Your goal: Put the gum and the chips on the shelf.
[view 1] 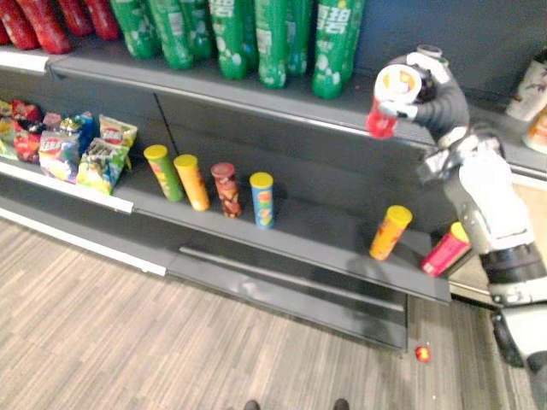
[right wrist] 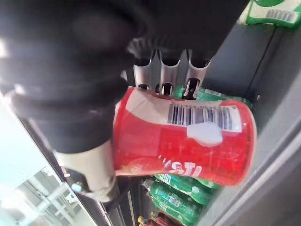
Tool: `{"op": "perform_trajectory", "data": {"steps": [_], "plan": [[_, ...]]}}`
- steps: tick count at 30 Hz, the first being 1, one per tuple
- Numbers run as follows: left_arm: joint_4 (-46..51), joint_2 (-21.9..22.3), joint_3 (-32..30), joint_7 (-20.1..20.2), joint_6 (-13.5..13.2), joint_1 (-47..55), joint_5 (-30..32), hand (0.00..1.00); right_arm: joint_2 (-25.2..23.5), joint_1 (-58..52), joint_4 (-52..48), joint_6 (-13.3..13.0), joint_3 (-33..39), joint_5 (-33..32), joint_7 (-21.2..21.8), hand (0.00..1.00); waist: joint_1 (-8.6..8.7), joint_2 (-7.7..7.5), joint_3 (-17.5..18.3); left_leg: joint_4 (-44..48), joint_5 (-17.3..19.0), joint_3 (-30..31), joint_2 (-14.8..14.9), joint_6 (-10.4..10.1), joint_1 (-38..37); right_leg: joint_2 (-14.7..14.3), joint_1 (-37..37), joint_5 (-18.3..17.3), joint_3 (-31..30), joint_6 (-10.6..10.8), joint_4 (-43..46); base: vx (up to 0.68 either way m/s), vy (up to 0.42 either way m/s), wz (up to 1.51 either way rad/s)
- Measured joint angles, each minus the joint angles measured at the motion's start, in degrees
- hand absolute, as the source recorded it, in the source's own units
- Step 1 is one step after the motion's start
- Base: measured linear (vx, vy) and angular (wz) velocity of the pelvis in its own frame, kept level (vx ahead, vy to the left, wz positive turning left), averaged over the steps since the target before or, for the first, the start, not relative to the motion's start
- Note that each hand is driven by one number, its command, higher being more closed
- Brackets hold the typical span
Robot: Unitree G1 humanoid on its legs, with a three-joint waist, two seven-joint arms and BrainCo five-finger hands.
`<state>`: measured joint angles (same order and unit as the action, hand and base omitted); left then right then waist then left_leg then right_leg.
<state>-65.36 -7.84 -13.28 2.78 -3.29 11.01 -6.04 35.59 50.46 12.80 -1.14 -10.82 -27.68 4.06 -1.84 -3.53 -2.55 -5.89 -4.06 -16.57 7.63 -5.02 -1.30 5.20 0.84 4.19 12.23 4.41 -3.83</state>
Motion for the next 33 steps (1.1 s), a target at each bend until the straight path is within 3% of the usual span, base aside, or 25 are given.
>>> {"op": "perform_trajectory", "data": {"steps": [7, 16, 20, 29, 33], "plan": [[0.0, -0.4, 1.0, 0.4, 0.4, -0.1, -0.6, 0.00, 1.0, 8.2, 10.5, 2.2, -1.6, -1.7, -0.4, 1.00, -0.01, -0.32, -0.2, 0.0, -0.1, -0.2, 0.2, -0.1, -0.1, -0.2, 0.0, 0.1, -0.1, -0.1, -0.2, 0.00, 0.000, 0.00], [0.0, -1.0, 1.6, 0.8, 0.9, -0.7, -0.6, 0.00, 1.8, 11.3, 16.5, 2.7, -2.8, -1.7, -0.4, 1.00, -0.13, -1.02, -0.6, 0.0, 0.0, -1.0, 0.6, -0.2, -0.2, -0.7, 0.1, 0.3, -0.9, -0.4, -0.6, 0.02, -0.010, -0.05], [0.1, -1.1, 1.6, 0.8, 0.9, -1.0, -0.6, 0.00, 1.8, 11.3, 18.0, 4.1, -2.7, -1.7, -0.5, 1.00, -0.16, -1.16, -1.2, 0.0, 0.0, -1.6, 0.9, -0.3, -0.3, -1.2, 0.1, 0.6, -1.4, -0.6, -1.2, 0.02, -0.017, -0.08], [0.4, -0.9, 1.6, 0.6, 0.9, -2.3, -0.6, 0.00, -0.4, 11.3, 23.6, 4.3, 5.8, -1.5, -2.3, 1.00, -0.05, -0.75, -3.0, 0.0, -0.1, -1.5, 1.2, -0.5, -0.3, -1.4, 0.0, 0.6, -1.3, -0.6, -1.3, 0.01, -0.010, -0.01], [0.5, -0.9, 1.6, 0.3, 0.9, -2.4, -0.7, 0.00, -1.7, 11.3, 26.4, 4.6, 6.1, -1.4, -2.5, 1.00, -0.01, -0.73, -3.2, 0.0, -0.1, -1.5, 1.2, -0.5, -0.3, -1.4, 0.1, 0.6, -1.3, -0.6, -1.3, 0.00, 0.000, 0.00]]}}
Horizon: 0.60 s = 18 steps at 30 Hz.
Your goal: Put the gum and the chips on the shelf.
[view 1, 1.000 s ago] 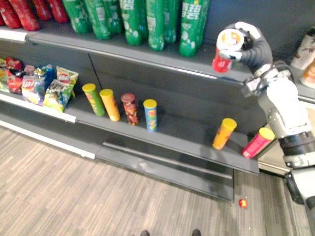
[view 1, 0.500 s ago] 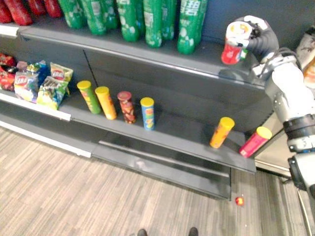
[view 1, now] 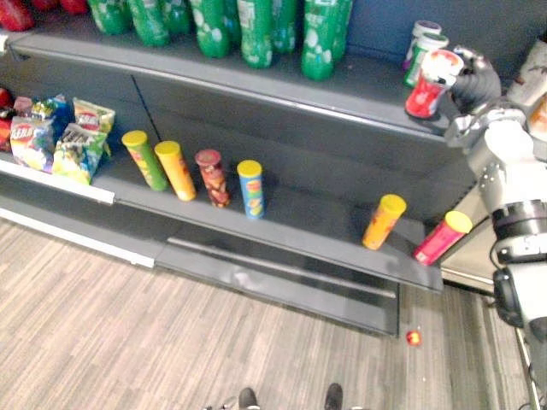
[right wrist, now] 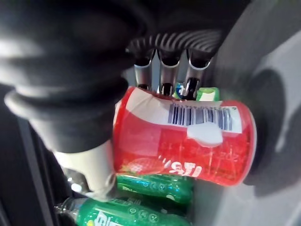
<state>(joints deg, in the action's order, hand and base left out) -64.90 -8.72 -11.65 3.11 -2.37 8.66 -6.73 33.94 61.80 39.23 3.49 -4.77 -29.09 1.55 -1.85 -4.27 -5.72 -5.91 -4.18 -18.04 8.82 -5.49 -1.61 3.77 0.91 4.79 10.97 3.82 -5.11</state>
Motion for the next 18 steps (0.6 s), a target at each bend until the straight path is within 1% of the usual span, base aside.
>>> {"op": "perform_trajectory", "data": {"steps": [4, 11, 15, 17, 18], "plan": [[0.2, 0.0, 0.0, -0.2, 0.0, -0.1, 0.0, 0.00, -1.2, 0.0, -0.1, 0.0, 2.1, 0.0, -0.1, 1.00, 0.01, 0.03, -0.3, 0.0, 0.0, 0.0, 0.0, 0.0, 0.1, 0.0, 0.1, 0.0, 0.0, 0.0, 0.0, 0.00, 0.000, 0.00], [0.2, 0.0, 0.0, -0.2, 0.0, -0.1, 0.0, 0.00, -1.2, 0.0, -0.1, -0.1, 2.1, 0.0, 0.1, 1.00, 0.00, 0.10, -0.5, 0.0, 0.1, -0.1, -0.1, -0.1, 0.1, 0.0, 0.1, 0.0, 0.0, 0.0, 0.0, 0.00, 0.000, 0.00], [1.7, 0.1, 0.1, -0.2, 0.0, 0.0, 0.0, 0.00, -1.3, 0.0, -0.3, -1.0, 3.0, 0.0, 0.1, 1.00, -0.01, 0.15, -1.7, 0.0, 0.1, -0.3, -0.3, -0.2, -0.1, 0.2, -0.1, -0.2, 0.0, 0.3, 0.1, 0.00, 0.000, 0.00], [1.7, 0.1, 0.1, -0.2, 0.0, 0.0, 0.0, 0.00, -1.4, 0.0, -0.3, -1.0, 3.8, 0.0, 0.1, 1.00, -0.07, 0.18, -2.0, 0.0, 0.2, -0.3, -0.5, -0.2, -0.1, 0.4, -0.1, -0.2, 0.0, 0.4, 0.1, 0.00, 0.000, 0.00], [1.7, 0.1, 0.1, -0.2, 0.0, 0.0, -0.1, 0.00, -1.4, 0.0, -0.3, -1.0, 3.9, 0.0, 0.1, 0.00, -0.07, 0.17, -2.0, 0.0, 0.2, -0.3, -0.5, -0.1, -0.1, 0.4, 0.0, -0.2, -0.1, 0.4, 0.0, 0.00, 0.000, 0.00]]}}
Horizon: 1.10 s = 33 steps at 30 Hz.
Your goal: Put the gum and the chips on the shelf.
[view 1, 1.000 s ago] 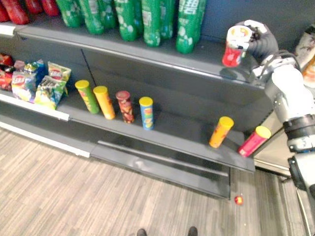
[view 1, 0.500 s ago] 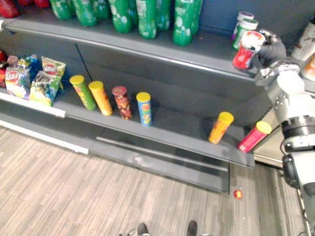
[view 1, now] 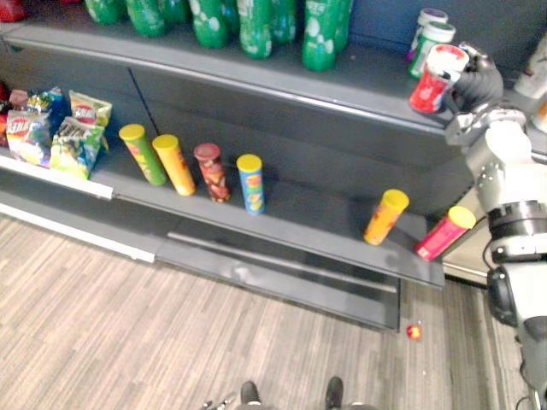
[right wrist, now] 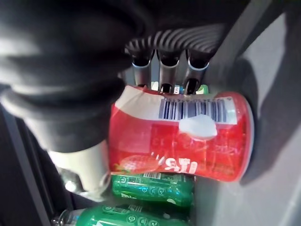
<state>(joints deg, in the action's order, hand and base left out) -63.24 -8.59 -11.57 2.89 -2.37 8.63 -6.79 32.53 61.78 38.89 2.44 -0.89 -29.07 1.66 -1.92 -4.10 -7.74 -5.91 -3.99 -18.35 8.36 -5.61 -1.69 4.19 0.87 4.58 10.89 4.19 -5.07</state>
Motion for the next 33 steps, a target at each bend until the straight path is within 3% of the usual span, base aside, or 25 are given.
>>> {"op": "perform_trajectory", "data": {"steps": [17, 24, 29, 33], "plan": [[-0.1, 0.1, 0.0, -0.2, 0.0, -0.1, -1.9, 0.00, 0.0, -0.9, 0.2, 0.6, 0.0, 1.5, -0.3, 0.00, 0.16, 0.08, -0.1, 0.0, 0.0, -0.4, 0.4, 0.0, -0.5, -0.5, 0.0, 0.3, -0.8, -0.3, 0.1, 0.00, 0.000, -0.01], [-0.1, 0.1, -0.2, -0.3, 0.0, -0.1, -1.8, 0.00, 0.0, -3.9, -6.0, 0.4, 1.2, 1.5, -3.2, 0.00, 0.24, 0.05, -0.1, 0.0, 0.0, -0.5, 0.4, 0.0, -0.6, -0.5, 0.0, 0.3, -1.0, -0.3, 0.1, 0.00, 0.000, 0.00], [0.0, 0.3, -1.1, -0.6, 0.0, 0.0, -1.5, 0.00, 0.1, -4.2, -13.8, -4.1, 7.4, 1.2, -6.7, 0.00, 0.23, -0.06, 0.0, 0.0, 0.0, 0.0, 0.4, 0.0, -0.6, -0.5, -0.3, 0.3, -0.4, -0.3, 0.1, 0.00, 0.000, 0.04], [0.0, 0.4, -1.6, -0.9, 0.0, 0.0, -1.4, 0.00, 0.3, -4.2, -18.0, -6.4, 7.8, 0.9, -8.0, 0.00, 0.28, -0.16, 0.1, 0.0, -0.1, 0.0, 0.4, 0.0, -0.8, -0.4, -0.6, 0.3, -0.3, -0.3, 0.1, 0.00, 0.000, 0.00]]}}
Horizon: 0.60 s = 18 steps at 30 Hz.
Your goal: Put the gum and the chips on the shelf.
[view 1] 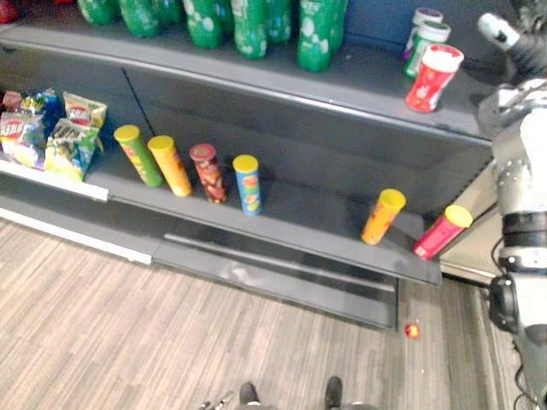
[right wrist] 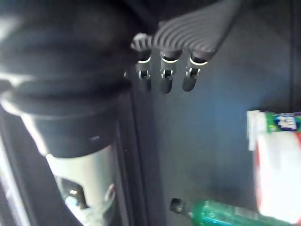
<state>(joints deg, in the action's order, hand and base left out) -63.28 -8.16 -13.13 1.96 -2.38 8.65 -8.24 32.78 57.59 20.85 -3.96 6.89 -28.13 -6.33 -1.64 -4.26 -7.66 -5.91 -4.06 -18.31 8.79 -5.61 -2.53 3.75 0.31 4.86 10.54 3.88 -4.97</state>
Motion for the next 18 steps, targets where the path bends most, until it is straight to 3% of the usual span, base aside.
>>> {"op": "perform_trajectory", "data": {"steps": [7, 11, 14, 18], "plan": [[0.0, 0.2, -0.3, -1.4, 0.0, 0.1, 0.3, 0.00, -0.8, -2.2, -11.9, -3.1, 0.1, -0.1, -0.8, 0.00, -0.10, -0.17, 0.2, 0.0, -0.1, 0.2, 0.0, 0.0, -0.1, 0.0, -0.2, 0.0, 0.2, 0.0, 0.0, 0.00, 0.000, 0.00], [-0.2, 0.2, -0.3, -1.8, 0.0, 0.2, 0.6, 0.00, -10.1, -13.2, -25.5, -5.5, -1.0, -1.1, 0.5, 0.00, -0.01, -0.97, 1.0, 0.0, -0.1, 0.1, 0.0, 0.0, -0.1, 0.0, -0.2, 0.0, 0.1, 0.0, 0.0, 0.00, 0.000, 0.00], [-0.4, 0.2, -0.8, -2.3, 0.0, 0.2, 0.7, 0.00, -19.3, -24.5, -30.9, -6.0, -8.1, -0.9, 2.9, 0.00, -0.06, -1.47, 1.3, 0.0, -0.1, 0.0, 0.0, 0.0, -0.2, 0.1, -0.2, -0.1, 0.1, 0.0, 0.2, 0.00, 0.000, 0.00], [-0.4, 0.3, -1.1, -3.5, -0.1, 0.2, 2.3, 0.00, -24.6, -32.4, -32.5, -6.0, -17.8, 1.8, 5.9, 0.00, -0.20, -1.66, 1.5, 0.0, 0.2, 0.1, 0.0, -0.3, -0.1, 0.2, 0.1, -0.3, 0.1, 0.2, 0.5, 0.00, 0.000, 0.00]]}}
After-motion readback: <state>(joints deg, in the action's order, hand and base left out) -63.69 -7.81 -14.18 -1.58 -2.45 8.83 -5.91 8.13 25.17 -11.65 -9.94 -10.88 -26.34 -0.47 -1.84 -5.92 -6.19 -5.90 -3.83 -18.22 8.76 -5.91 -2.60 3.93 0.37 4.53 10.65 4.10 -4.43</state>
